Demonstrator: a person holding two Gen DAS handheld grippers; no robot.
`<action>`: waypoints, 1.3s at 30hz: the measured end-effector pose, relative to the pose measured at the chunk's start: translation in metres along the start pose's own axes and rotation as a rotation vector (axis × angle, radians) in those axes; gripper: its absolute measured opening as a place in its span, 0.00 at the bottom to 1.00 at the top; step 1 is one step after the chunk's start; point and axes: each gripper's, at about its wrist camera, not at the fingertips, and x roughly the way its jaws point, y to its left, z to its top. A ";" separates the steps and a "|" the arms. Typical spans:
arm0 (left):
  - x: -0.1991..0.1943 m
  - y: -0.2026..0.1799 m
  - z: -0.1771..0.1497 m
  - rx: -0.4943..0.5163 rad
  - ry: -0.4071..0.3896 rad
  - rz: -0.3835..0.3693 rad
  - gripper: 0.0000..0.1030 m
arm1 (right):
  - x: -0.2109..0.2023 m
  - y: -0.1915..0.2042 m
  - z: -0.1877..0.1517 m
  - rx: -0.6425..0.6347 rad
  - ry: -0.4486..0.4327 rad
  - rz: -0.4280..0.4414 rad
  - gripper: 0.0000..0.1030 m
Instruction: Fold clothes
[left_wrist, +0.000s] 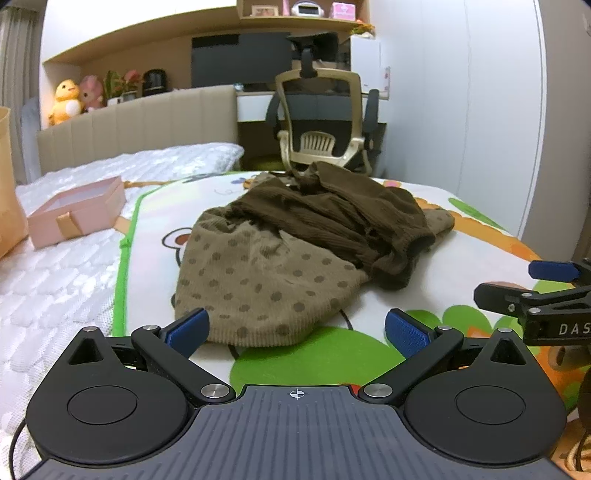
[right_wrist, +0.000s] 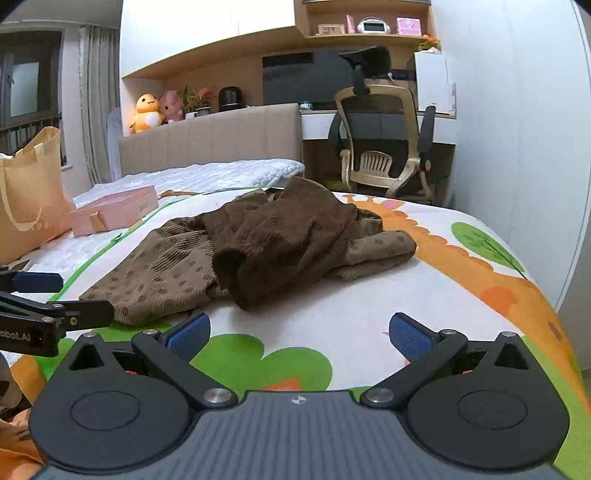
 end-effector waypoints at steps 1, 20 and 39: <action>0.000 0.000 0.000 -0.001 0.001 0.000 1.00 | 0.001 0.000 0.000 0.006 0.006 -0.002 1.00; 0.001 0.001 -0.001 -0.010 0.040 0.005 1.00 | 0.004 0.004 -0.005 -0.002 0.044 0.008 1.00; 0.005 0.002 -0.004 -0.013 0.058 -0.004 1.00 | 0.006 0.004 -0.006 -0.002 0.055 0.013 1.00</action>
